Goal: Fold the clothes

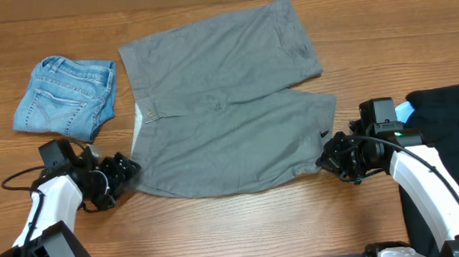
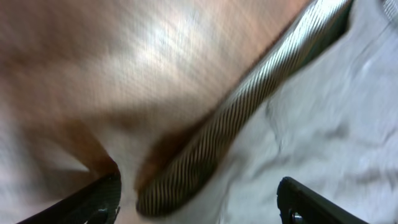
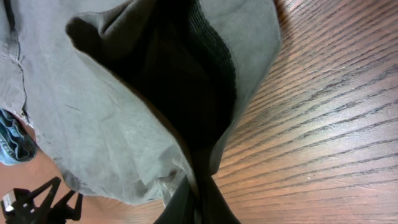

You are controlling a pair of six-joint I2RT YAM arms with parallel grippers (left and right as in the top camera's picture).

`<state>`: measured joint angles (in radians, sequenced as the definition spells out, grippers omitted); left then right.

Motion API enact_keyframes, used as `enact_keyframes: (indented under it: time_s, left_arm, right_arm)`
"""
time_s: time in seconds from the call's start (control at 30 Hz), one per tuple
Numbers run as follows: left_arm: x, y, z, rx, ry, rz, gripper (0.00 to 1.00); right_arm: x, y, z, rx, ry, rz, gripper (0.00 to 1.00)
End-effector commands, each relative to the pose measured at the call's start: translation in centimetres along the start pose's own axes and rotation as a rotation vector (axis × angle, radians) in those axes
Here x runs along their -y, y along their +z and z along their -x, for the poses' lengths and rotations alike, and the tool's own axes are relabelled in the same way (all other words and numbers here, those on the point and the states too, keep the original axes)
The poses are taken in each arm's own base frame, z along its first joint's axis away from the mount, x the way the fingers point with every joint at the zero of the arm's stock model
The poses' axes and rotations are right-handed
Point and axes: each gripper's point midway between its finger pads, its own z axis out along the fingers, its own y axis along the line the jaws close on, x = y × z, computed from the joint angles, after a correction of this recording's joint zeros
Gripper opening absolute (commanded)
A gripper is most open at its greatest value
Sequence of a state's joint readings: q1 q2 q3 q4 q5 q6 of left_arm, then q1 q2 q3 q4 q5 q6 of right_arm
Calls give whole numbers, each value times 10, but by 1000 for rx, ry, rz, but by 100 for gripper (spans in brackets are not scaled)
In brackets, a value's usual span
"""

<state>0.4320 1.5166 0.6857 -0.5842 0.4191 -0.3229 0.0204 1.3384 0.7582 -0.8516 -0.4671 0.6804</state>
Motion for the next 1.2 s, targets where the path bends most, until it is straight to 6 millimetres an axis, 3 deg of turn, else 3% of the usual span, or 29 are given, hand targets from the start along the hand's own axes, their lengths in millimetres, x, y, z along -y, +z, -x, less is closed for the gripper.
enact_keyframes:
  time_s: [0.0,0.23,0.37,0.53,0.7,0.83,0.87,0.93,0.97,1.17]
  left_arm:
    - [-28,22,-56,-184,-108,68,82]
    - [-37,34,-66,-162,-165,66,72]
    - [-44,36,-74,-177,-174,90,35]
    - [-48,35,-72,-168,-169,113,20]
    - [-37,23,-55,-147,-95,98,7]
    - [-17,-11,-36,-96,-11,95,4]
    - [-13,-31,-27,-50,13,124,4]
    - [-10,-52,-21,0,30,158,4]
    - [-3,-76,-18,52,63,173,4]
    - [16,-137,-31,156,104,172,4]
  right_arm:
    - [-7,-6,5,24,-5,18,4]
    - [-7,-6,5,23,-5,18,4]
    - [-5,-6,3,19,-2,13,4]
    - [-3,-6,5,30,-2,2,4]
    - [5,-9,12,75,-8,-54,4]
    - [9,-22,14,112,-24,-97,4]
    - [12,-30,12,129,-21,-124,4]
    - [17,-37,9,139,-15,-150,4]
    - [24,-45,6,158,6,-186,4]
    - [30,-80,-5,255,20,-209,4]
